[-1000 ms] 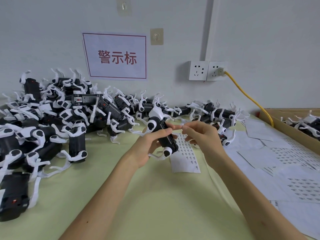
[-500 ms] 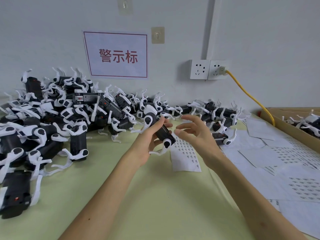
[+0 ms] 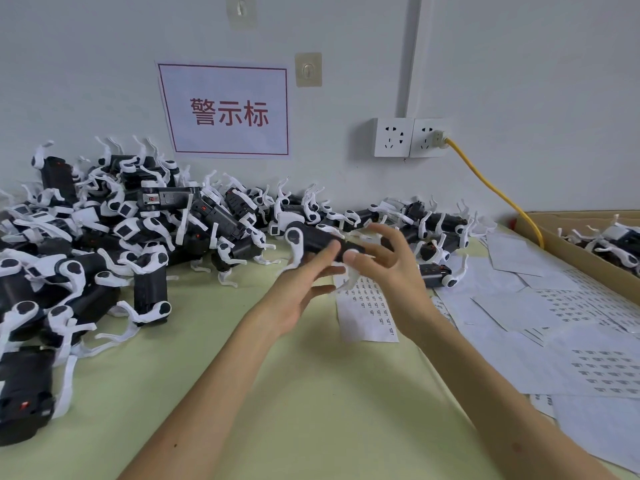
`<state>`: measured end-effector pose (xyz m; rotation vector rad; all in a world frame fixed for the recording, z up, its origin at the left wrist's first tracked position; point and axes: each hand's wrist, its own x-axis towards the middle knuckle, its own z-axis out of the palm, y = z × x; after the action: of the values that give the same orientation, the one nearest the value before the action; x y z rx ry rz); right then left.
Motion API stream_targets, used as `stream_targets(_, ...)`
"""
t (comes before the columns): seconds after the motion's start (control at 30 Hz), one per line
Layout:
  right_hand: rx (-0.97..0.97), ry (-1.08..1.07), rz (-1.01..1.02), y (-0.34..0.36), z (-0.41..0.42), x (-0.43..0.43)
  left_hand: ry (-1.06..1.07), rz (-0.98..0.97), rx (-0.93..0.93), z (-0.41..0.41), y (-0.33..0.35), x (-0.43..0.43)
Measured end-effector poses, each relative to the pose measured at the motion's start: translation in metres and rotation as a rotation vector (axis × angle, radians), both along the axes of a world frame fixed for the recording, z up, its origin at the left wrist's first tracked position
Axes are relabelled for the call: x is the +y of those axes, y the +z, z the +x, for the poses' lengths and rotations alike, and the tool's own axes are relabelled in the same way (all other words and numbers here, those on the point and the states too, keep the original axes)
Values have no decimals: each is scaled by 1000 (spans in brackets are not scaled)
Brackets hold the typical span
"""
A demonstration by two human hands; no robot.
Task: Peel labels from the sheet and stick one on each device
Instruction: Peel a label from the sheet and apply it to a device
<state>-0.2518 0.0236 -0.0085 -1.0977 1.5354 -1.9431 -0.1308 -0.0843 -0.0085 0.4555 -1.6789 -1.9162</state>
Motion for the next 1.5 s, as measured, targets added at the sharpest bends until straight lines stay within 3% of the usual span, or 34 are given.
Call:
stream_targets(0.2,-364,-57,-178,8,-16,5,-61,-247,-245,0,-7,-5)
stream_targets(0.37,-601,-14,-273,9,-22,8,33,-57,-154,2,-9,-15)
stream_targets(0.47,-638,56,-240,13,-24,12,-6,147,-77,3,-5,-18)
stream_targets(0.63,-472,66,-147,14,-19,9,-256,291,32,6,0,-12)
stream_targets(0.73,-354,69,-97,12,-12,7,-355,361,-16,7,4,-6)
stream_targets(0.97,-51,-64,-42,7,-9,6,-311,240,-32,3,2,-1)
stream_targets(1.13,34,-272,-97,9,-11,9,-164,284,76,2,1,-6)
stream_targets(1.3,19,-90,-68,14,-14,13,-15,239,126,2,-1,-12)
stream_targets(1.5,162,-3,-2,8,-4,7,-64,148,153,2,-2,-8)
